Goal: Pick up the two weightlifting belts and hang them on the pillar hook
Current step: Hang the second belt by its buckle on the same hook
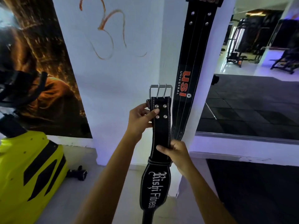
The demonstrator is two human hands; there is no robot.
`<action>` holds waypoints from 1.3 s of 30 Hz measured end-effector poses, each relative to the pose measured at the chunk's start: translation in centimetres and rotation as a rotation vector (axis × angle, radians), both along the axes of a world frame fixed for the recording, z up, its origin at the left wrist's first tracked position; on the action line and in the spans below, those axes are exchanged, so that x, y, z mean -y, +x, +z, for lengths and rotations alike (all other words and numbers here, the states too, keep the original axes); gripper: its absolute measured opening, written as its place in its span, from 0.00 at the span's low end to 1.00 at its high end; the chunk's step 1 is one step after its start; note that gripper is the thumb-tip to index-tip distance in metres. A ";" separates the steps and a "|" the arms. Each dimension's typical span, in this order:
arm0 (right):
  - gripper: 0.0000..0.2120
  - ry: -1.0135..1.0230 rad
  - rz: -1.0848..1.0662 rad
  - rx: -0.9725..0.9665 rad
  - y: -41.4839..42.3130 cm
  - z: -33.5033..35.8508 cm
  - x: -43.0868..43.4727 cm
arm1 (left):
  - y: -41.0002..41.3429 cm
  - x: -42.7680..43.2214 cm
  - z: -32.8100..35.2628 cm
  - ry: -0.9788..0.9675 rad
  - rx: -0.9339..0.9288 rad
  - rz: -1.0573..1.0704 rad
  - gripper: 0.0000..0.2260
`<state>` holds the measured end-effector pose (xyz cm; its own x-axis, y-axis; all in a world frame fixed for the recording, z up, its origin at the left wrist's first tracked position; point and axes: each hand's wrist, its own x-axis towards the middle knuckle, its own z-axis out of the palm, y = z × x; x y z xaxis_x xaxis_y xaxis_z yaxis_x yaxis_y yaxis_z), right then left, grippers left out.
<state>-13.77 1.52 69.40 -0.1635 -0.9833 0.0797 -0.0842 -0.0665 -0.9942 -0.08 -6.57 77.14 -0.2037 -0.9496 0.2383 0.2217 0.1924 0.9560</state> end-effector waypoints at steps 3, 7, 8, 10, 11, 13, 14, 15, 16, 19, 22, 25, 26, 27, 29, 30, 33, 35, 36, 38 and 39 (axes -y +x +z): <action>0.03 -0.099 -0.052 0.129 0.7 1.4 2.3 | 0.9 1.7 -0.8 0.028 -0.007 -0.076 0.17; 0.06 -0.170 -0.117 0.286 1.4 3.7 4.9 | 0.9 0.9 -4.3 -0.012 0.023 -0.190 0.17; 0.05 -0.180 -0.127 0.346 1.4 4.2 5.3 | 0.9 0.4 -5.6 -0.028 0.095 -0.169 0.15; 0.05 -0.200 -0.163 0.414 1.1 4.9 6.0 | 1.0 -0.4 -8.2 -0.040 0.246 -0.112 0.11; 0.05 -0.197 -0.174 0.414 0.8 5.2 6.4 | 1.0 -0.7 -9.2 -0.015 0.267 -0.090 0.11; 0.05 -0.181 -0.154 0.393 0.5 5.6 6.9 | 0.9 -1.0 -10.1 0.029 0.257 -0.040 0.13; 0.06 -0.175 -0.138 0.382 0.5 5.7 7.2 | 0.9 -0.9 -10.0 0.031 0.260 -0.016 0.12; 0.06 -0.172 -0.128 0.366 0.6 5.7 7.5 | 0.9 -0.7 -9.9 0.023 0.263 -0.006 0.11; 0.06 -0.166 -0.122 0.348 0.7 5.6 7.7 | 0.8 -0.7 -9.8 0.018 0.265 -0.003 0.10; 0.06 -0.160 -0.087 0.307 0.7 5.1 7.9 | 0.6 -0.4 -9.3 0.047 0.190 0.007 0.07; 0.09 -0.177 -0.056 0.267 0.1 4.4 7.7 | 0.2 0.1 -7.7 0.019 0.091 0.047 0.04; 0.11 -0.198 -0.037 0.167 -0.7 3.5 7.1 | -0.6 1.1 -5.4 -0.133 0.199 0.216 0.11; 0.12 -0.197 -0.020 0.148 -1.0 3.3 6.9 | -0.8 1.1 -4.6 -0.175 0.195 0.239 0.15; 0.12 -0.194 -0.002 0.140 -1.3 3.3 6.5 | -0.9 1.2 -3.9 -0.215 0.185 0.241 0.19; 0.10 -0.188 0.021 0.138 -2.0 3.3 5.9 | -1.0 1.3 -2.6 -0.285 0.173 0.200 0.26; 0.09 -0.185 0.019 0.138 -2.2 3.4 5.7 | -1.1 1.1 -1.9 -0.280 0.144 0.155 0.28; 0.17 -0.216 -0.126 0.007 -3.0 3.6 5.7 | -1.9 1.1 -0.8 -0.217 0.065 -0.009 0.17; 0.23 -0.287 -0.249 -0.081 -3.7 3.7 5.7 | -3.1 1.0 -1.1 -0.233 0.112 -0.030 0.13; 0.25 -0.333 -0.281 -0.098 -4.0 3.9 5.7 | -3.7 0.8 -1.4 -0.241 0.114 -0.029 0.12; 0.29 -0.421 -0.292 -0.076 -4.5 4.3 5.6 | -4.9 0.2 -1.7 -0.226 0.077 -0.019 0.11; 0.32 -0.475 -0.302 -0.072 -4.8 4.6 5.5 | -5.3 -0.1 -1.7 -0.204 0.050 -0.020 0.10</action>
